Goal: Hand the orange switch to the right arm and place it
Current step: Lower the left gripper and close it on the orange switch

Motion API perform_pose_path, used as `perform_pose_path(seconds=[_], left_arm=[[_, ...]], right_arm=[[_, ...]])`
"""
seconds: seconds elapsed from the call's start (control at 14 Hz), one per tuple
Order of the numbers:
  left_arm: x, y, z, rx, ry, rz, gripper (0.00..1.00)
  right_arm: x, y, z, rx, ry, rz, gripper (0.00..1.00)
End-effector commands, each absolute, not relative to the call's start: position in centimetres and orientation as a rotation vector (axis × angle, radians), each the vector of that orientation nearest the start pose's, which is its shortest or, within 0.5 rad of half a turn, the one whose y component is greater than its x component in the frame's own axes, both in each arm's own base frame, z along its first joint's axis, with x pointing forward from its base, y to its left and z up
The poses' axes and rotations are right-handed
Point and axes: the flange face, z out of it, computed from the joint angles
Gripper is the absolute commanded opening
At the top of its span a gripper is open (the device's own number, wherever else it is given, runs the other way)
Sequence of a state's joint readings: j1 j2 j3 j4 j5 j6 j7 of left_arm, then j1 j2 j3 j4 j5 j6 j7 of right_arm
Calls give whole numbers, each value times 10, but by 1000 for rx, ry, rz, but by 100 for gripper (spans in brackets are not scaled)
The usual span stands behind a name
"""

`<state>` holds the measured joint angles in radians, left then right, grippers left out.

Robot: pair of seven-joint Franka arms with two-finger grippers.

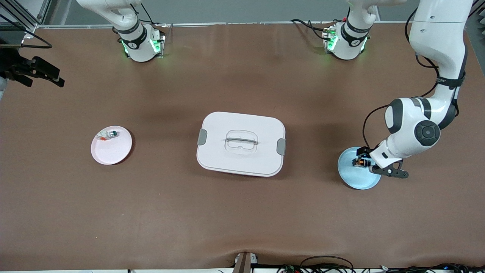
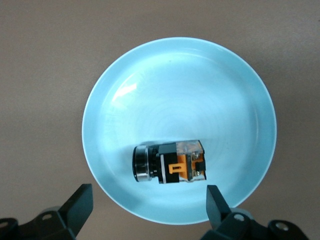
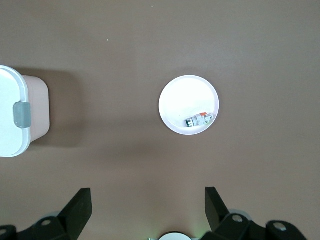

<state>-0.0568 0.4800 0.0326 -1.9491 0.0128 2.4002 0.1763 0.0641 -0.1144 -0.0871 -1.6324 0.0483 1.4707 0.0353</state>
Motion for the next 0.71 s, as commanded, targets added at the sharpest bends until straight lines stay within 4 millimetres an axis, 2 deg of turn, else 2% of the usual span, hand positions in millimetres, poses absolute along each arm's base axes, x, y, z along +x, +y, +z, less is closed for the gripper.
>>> perform_pose_path(seconds=[0.0, 0.07, 0.28, 0.64], left_arm=[[625, -21, 216, -3117, 333, 6, 100], [625, -28, 214, -3132, 329, 2, 100], [628, -31, 213, -3170, 282, -4, 100], [628, -31, 192, -3157, 312, -13, 100]], right_arm=[[507, -8, 651, -3075, 72, 74, 100], [507, -9, 650, -3075, 74, 79, 100], [507, -10, 650, -3075, 76, 79, 100], [507, -8, 650, -3075, 72, 81, 100]])
